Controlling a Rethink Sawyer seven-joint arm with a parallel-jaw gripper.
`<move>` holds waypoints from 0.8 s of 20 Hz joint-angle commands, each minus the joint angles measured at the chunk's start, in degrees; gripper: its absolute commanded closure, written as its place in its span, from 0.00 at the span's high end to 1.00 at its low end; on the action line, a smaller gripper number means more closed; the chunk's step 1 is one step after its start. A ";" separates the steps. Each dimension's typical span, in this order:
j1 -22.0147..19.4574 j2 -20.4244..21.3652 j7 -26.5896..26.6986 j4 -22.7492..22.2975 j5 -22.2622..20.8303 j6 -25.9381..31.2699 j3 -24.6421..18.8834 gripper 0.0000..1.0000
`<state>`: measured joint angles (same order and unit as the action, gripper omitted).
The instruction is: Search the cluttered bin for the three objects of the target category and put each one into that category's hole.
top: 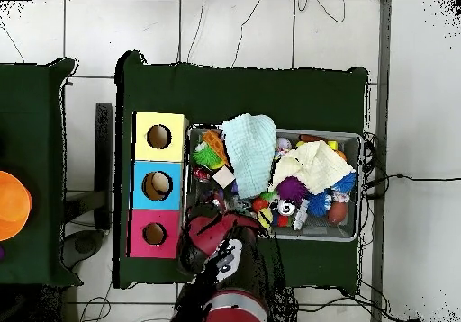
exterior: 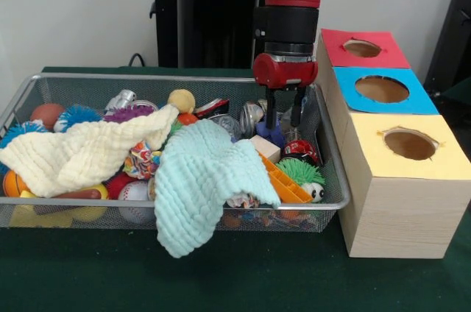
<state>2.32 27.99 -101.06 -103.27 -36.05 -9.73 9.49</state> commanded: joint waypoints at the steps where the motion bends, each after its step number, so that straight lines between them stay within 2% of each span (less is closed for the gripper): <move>1: 3.21 -5.77 -9.99 0.63 5.87 1.61 2.88 1.00; 11: 1.86 -6.02 -8.97 -0.64 7.89 -0.02 -0.38 1.00; 16: 3.08 -7.84 -9.93 -0.50 9.72 -2.24 0.76 1.00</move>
<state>5.64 26.31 -101.06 -103.11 -29.18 -10.30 12.77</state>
